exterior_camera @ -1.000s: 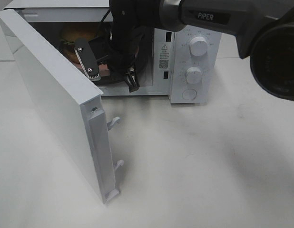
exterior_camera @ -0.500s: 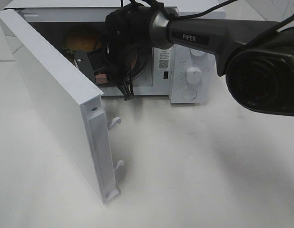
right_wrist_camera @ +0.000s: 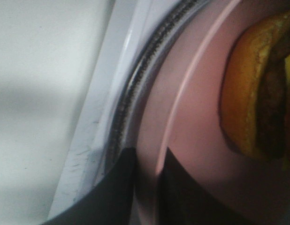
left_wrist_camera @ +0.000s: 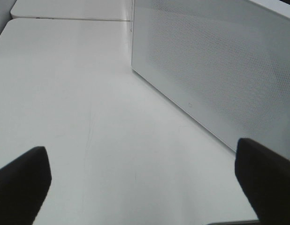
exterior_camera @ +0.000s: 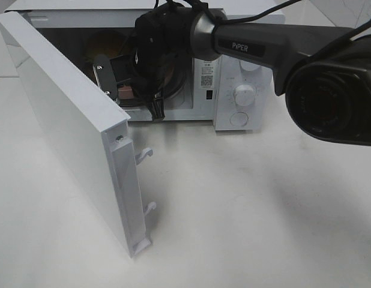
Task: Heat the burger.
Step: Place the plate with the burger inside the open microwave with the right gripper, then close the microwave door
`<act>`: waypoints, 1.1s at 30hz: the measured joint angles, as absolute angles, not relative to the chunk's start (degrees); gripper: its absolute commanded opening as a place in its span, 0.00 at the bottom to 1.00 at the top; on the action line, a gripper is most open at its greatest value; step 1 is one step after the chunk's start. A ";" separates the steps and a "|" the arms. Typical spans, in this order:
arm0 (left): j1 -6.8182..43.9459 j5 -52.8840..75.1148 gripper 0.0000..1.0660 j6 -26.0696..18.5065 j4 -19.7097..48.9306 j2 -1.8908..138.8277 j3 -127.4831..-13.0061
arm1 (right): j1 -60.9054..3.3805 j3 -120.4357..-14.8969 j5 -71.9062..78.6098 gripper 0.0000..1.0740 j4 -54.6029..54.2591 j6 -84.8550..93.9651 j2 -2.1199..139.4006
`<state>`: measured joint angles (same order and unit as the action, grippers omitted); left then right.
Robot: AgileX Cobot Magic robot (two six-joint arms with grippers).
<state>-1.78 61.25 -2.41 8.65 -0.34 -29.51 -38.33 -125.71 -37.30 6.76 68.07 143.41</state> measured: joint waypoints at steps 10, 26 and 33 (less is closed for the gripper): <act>-1.78 61.25 0.94 -2.41 8.65 -0.34 -29.51 | -38.22 -123.99 -35.01 0.45 5.56 67.90 142.49; -1.78 61.25 0.94 -2.41 8.65 -0.34 -29.51 | -38.22 -111.21 -27.79 0.70 3.90 67.90 135.45; -1.78 61.25 0.94 -2.41 8.65 -0.34 -29.51 | -38.22 -106.63 -25.61 0.70 3.27 67.90 133.21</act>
